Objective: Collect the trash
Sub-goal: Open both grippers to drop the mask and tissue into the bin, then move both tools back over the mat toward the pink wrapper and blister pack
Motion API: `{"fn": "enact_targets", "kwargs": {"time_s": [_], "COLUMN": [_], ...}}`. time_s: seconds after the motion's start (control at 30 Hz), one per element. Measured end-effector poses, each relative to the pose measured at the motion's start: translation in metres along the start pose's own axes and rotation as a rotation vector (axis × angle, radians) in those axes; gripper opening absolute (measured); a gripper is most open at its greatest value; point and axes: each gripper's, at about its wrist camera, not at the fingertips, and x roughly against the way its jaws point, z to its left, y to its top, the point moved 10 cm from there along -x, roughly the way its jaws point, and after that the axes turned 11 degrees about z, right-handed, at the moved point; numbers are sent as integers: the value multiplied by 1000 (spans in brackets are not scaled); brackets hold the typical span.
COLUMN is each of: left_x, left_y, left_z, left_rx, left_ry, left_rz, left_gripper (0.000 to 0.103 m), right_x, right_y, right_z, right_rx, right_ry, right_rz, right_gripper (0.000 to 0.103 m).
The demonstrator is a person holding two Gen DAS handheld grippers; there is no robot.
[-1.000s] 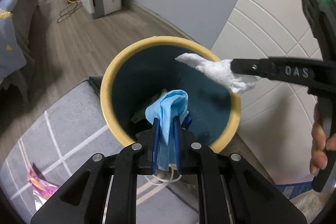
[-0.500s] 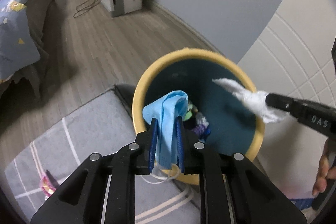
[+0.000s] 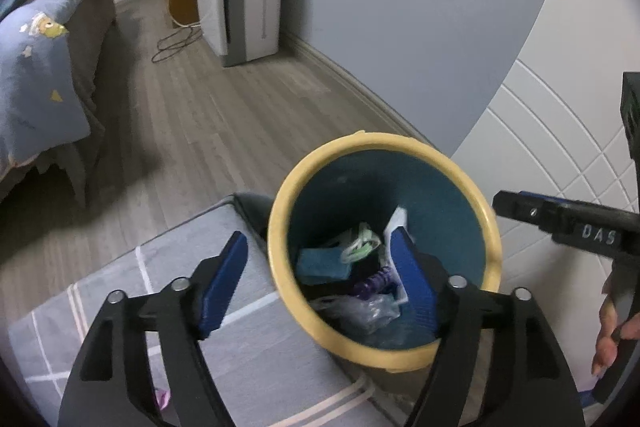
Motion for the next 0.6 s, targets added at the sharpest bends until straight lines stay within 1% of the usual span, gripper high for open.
{"fn": "enact_targets", "kwargs": {"time_s": [0.07, 0.13, 0.23, 0.43, 0.5, 0.6], "left_x": [3, 8, 21, 57, 72, 95], "left_y": [-3, -7, -15, -41, -55, -78], "left_z": [9, 15, 32, 73, 91, 120], "left_rx": [18, 29, 40, 100, 128, 169], "left_ry": [21, 33, 70, 105, 122, 157], "left_rz": [0, -8, -19, -36, -41, -48], "left_gripper": [84, 90, 92, 94, 94, 94], "right_x": [2, 5, 10, 25, 31, 38], "right_y": [0, -1, -2, -8, -11, -17], "right_z": [3, 8, 17, 48, 64, 87], "right_rx": [-5, 2, 8, 49, 82, 131], "right_ry": [0, -4, -5, -2, -10, -16], "right_rz": [-5, -9, -14, -26, -38, -49], "right_gripper": [70, 79, 90, 95, 97, 97]}}
